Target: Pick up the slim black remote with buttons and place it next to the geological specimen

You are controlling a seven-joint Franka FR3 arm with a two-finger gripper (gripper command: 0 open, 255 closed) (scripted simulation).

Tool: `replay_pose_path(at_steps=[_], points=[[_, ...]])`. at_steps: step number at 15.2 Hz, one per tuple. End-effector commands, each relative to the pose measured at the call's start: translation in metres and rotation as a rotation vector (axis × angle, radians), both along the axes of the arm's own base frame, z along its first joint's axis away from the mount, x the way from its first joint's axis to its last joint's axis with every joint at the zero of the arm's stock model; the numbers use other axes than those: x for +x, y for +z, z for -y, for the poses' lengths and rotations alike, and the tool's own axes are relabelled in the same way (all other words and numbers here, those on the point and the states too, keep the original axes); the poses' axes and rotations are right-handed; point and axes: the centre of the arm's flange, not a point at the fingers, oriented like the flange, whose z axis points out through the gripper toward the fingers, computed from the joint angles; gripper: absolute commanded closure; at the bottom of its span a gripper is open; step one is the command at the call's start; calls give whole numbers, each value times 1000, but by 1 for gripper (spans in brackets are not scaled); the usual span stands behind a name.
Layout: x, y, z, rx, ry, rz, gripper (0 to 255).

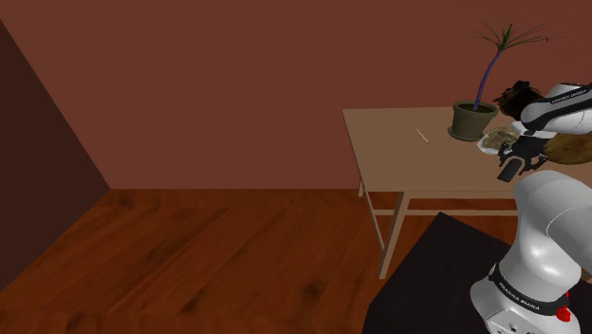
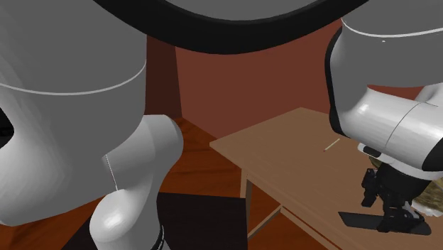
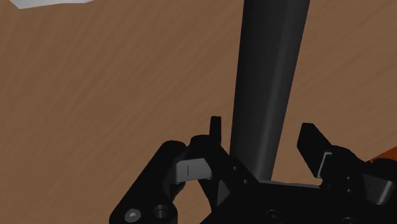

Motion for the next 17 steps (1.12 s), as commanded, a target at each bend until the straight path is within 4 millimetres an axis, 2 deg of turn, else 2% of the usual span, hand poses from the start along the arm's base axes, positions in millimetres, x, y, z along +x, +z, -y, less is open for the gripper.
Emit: replay_pose_path(at_steps=[1, 5, 9, 17], points=[[0, 0, 0, 0, 0, 0, 0], [0, 0, 0, 0, 0, 0, 0], [-4, 50, 0, 0, 0, 0, 0], [-4, 50, 0, 0, 0, 0, 0]])
